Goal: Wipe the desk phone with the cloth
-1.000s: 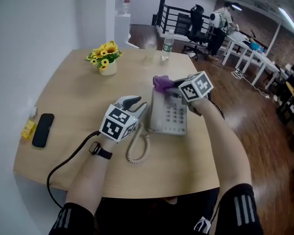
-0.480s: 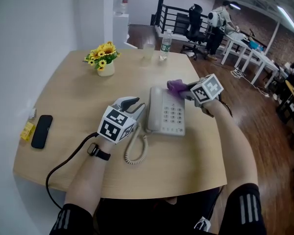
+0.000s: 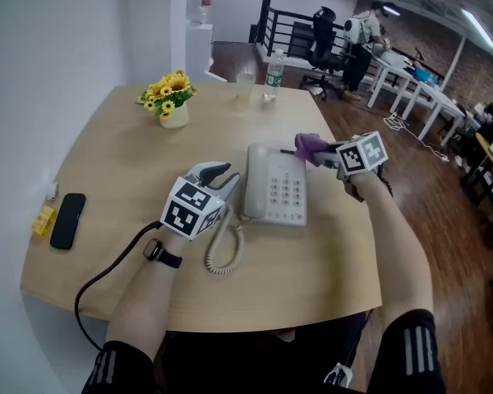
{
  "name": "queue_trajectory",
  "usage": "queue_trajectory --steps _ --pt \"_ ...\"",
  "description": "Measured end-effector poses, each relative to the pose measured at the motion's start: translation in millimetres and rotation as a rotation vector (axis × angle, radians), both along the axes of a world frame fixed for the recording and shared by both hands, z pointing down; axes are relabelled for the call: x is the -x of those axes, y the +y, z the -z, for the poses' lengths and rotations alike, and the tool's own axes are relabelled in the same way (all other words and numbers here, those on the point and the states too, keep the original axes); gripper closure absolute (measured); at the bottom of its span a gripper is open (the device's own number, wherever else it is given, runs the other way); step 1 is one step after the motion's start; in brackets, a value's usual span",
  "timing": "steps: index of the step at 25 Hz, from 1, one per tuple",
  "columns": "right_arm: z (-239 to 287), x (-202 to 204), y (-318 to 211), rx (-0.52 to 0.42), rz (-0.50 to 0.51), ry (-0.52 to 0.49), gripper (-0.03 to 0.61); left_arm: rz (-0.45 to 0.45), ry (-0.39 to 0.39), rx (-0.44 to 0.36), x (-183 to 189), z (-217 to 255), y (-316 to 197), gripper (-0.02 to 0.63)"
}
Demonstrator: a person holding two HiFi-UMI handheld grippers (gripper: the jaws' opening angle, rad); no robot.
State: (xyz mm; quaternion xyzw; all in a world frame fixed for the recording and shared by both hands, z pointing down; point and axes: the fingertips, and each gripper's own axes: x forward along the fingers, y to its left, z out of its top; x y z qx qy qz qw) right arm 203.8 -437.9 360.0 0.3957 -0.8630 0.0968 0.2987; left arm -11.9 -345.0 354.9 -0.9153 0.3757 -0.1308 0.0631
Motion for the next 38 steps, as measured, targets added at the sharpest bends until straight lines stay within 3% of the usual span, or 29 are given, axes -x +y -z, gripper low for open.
queue_trajectory --steps 10,23,29,35,38 --pt "-20.2 20.9 30.2 -0.014 0.053 -0.038 0.446 -0.004 -0.004 0.001 -1.4 0.1 -0.3 0.514" --pt "-54.9 33.4 158.7 -0.010 0.231 -0.004 0.448 -0.005 -0.012 -0.001 -3.1 -0.8 0.7 0.514" --pt "-57.1 37.4 199.1 0.000 0.322 0.062 0.448 -0.005 -0.026 -0.002 -4.1 -3.0 0.1 0.514" --pt "1.5 39.2 149.0 -0.126 0.258 0.065 0.447 -0.005 -0.025 0.001 -5.0 -4.4 1.0 0.514" --pt "11.0 46.5 100.7 -0.109 0.222 0.100 0.446 -0.008 -0.023 -0.001 -5.7 -3.9 1.2 0.514"
